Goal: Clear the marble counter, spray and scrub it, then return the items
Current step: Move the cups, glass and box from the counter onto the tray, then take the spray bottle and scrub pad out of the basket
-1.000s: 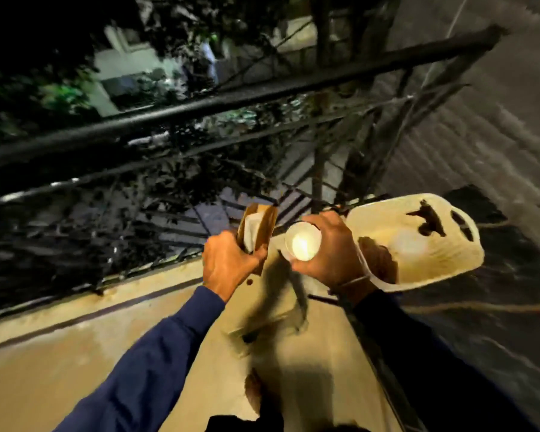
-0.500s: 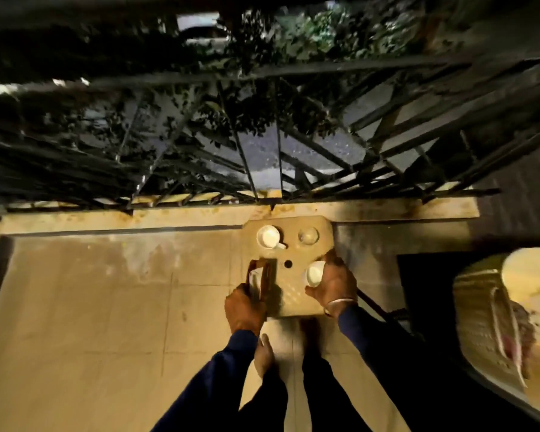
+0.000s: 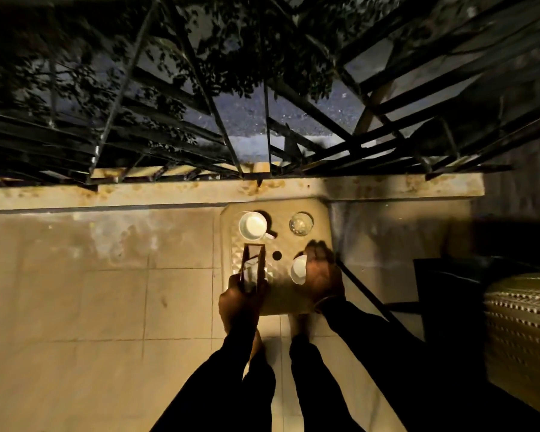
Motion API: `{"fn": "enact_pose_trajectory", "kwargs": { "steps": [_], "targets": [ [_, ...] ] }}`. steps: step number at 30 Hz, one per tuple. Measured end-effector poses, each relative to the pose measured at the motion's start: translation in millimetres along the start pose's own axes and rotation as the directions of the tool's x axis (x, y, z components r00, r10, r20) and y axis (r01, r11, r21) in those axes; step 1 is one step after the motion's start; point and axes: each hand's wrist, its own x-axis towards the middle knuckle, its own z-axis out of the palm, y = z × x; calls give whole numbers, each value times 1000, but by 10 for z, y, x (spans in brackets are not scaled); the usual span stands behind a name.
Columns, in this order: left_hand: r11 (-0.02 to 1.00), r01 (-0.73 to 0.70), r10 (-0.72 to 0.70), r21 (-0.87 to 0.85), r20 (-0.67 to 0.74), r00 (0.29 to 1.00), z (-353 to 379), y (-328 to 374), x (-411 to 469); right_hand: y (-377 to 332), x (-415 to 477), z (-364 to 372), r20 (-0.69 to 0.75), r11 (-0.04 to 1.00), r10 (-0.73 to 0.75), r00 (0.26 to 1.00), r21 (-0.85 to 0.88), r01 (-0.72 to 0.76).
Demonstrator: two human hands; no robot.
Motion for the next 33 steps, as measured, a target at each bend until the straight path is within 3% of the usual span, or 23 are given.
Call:
{"fn": "enact_pose_trajectory", "kwargs": {
  "steps": [7, 11, 14, 19, 22, 25, 29, 33],
  "targets": [
    [987, 8, -17, 161, 51, 999, 25, 17, 23, -72, 9, -41, 48, 995, 85, 995, 55, -88],
    [997, 76, -80, 35, 136, 987, -295, 111, -71, -125, -188, -266, -93, 985, 152, 984, 94, -143],
    [995, -67, 79, -80, 149, 986, -553, 188, -208, -194, -534, -626, -84, 995, 69, 994, 84, -62],
    [932, -362, 355, 25, 148, 923, -972, 492, -531, -189, -1051, -1357, -225, 998, -4, 974, 57, 17],
    [838, -532, 501, 121, 212, 839, -1232, 742, -808, -123, -1424, -1772, -292, 995, 1, 957, 100, 29],
    [734, -671, 643, 108, 209, 737, -1443, 1064, -1047, 16, -1751, -2169, -388, 994, 25, 921, 111, 20],
    [592, -804, 788, 49, 171, 591, -1574, 1770, -1469, 473, -2247, -2727, -565, 993, 114, 818, 81, -83],
    [635, -765, 759, -105, 267, 593, -1437, 2469, -2095, 1406, -2691, -3006, -645, 948, 297, 704, 110, -299]
  ]
}}
